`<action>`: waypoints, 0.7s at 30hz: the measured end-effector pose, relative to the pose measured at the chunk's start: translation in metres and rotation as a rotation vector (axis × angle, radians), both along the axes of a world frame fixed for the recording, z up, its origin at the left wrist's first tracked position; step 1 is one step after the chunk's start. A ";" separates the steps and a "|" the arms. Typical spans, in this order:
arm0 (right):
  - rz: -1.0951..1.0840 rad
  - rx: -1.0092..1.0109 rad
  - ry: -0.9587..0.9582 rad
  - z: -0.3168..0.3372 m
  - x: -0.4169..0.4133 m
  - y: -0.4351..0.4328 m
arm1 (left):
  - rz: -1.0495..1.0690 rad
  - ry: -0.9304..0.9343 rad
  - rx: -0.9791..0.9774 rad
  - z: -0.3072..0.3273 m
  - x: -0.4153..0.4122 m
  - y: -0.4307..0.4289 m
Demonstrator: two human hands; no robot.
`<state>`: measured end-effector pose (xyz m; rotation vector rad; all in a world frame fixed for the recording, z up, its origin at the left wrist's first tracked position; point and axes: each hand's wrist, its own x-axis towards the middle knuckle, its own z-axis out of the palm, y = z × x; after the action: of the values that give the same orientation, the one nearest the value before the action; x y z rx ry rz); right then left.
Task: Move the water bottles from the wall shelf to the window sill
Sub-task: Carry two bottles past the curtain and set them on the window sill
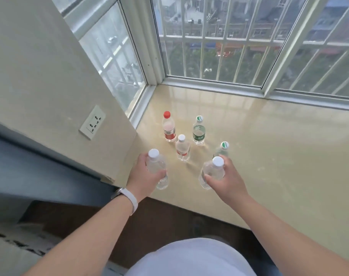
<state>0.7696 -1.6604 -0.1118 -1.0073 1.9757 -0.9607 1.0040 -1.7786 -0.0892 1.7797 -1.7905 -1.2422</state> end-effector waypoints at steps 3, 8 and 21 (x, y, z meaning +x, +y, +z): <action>0.015 0.010 0.005 -0.016 -0.004 -0.018 | -0.014 -0.030 0.004 0.001 -0.007 -0.017; -0.020 0.042 -0.021 -0.035 -0.006 -0.035 | -0.034 -0.053 -0.013 -0.002 -0.011 -0.043; -0.202 0.291 -0.018 -0.082 0.028 -0.058 | -0.224 -0.152 0.103 -0.074 -0.005 -0.125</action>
<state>0.7980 -1.7181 -0.1943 -0.6462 2.1556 -0.7535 0.9992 -1.9038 -0.1628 1.8111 -2.0944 -1.3356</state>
